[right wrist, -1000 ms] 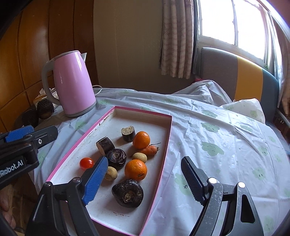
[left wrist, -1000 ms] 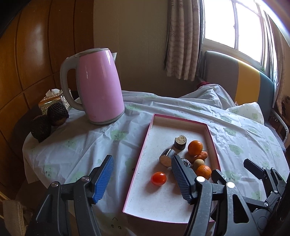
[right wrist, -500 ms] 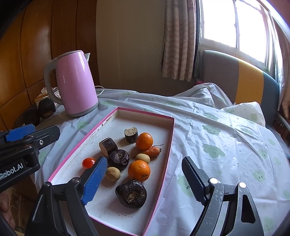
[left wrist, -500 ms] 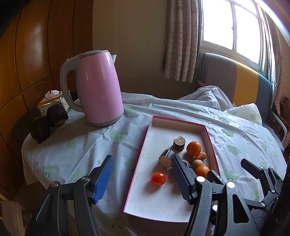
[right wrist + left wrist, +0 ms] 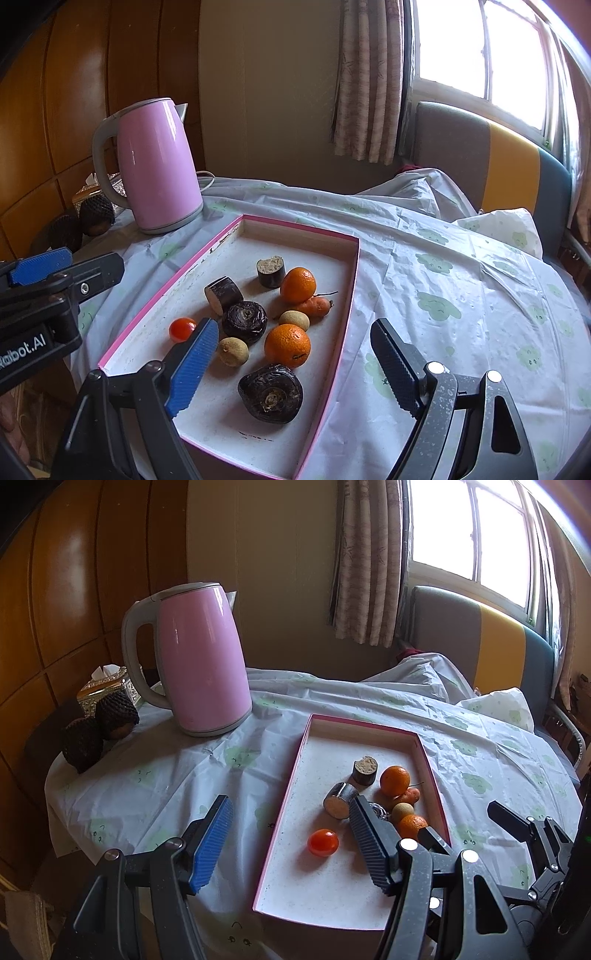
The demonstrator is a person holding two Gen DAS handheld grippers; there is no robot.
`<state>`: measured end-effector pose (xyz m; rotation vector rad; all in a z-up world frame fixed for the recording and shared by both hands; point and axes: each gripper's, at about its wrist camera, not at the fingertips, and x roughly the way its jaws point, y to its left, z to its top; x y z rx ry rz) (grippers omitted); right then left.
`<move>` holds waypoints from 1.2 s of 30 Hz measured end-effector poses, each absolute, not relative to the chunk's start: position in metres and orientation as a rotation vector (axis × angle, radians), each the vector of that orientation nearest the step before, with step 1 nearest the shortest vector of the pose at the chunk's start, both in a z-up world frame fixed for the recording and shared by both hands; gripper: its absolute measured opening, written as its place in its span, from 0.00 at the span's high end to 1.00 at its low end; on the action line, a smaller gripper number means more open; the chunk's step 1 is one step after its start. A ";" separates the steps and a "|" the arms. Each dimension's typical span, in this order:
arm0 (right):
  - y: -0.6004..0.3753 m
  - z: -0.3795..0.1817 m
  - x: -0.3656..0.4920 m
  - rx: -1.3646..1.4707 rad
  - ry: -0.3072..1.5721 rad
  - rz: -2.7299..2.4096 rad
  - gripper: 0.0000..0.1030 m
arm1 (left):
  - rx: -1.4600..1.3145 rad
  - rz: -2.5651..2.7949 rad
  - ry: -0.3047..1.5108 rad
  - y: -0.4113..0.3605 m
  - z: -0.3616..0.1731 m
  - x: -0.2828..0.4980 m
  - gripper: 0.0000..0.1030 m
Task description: Organize fruits
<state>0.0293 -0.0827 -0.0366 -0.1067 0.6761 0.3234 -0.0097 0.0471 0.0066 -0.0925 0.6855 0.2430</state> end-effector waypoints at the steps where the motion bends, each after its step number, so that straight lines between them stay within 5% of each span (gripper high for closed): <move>1: -0.083 -0.037 0.030 -0.107 0.677 0.323 0.17 | -0.093 0.243 0.685 0.047 0.007 -0.010 0.35; 36: -0.080 -0.040 0.029 -0.117 0.681 0.332 0.17 | -0.101 0.242 0.686 0.050 0.010 -0.012 0.35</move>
